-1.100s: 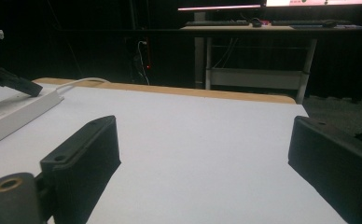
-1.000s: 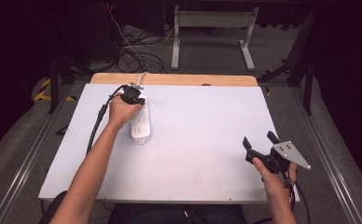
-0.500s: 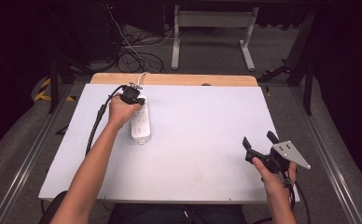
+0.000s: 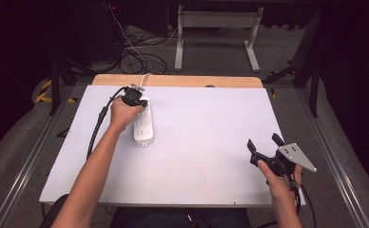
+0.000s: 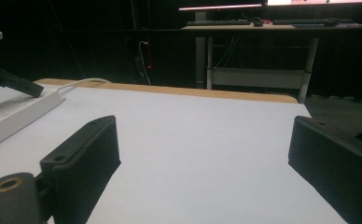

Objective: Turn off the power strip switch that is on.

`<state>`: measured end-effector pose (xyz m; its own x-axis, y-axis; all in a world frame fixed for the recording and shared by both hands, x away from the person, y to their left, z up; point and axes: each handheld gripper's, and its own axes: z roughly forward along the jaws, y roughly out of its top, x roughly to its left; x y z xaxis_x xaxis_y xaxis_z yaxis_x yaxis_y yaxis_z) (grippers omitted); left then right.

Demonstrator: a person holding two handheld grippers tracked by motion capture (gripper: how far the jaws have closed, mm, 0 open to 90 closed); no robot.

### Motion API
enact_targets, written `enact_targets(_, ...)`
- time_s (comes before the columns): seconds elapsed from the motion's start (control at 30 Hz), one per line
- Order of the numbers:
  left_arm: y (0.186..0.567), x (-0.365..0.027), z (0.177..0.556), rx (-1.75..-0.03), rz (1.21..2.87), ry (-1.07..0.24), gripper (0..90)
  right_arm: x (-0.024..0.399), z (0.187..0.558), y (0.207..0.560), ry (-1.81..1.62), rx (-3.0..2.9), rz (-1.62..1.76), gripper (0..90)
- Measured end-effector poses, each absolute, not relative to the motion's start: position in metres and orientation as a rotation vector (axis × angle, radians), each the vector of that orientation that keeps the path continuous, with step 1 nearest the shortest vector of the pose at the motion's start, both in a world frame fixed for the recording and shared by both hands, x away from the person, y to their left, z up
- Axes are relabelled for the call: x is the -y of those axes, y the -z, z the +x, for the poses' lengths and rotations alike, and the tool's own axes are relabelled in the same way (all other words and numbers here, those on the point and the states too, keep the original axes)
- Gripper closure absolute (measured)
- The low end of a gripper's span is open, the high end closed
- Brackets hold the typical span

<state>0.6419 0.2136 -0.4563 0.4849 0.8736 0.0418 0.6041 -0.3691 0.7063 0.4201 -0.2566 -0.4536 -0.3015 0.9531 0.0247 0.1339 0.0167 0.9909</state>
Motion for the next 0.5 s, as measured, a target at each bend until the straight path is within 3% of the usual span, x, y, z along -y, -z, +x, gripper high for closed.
enact_targets(0.5,0.4587,-0.2158,0.6389,-1.208,2.077,-0.57,90.0,0.2567,0.4209,0.4541,-1.368,-1.537,1.159,9.1)
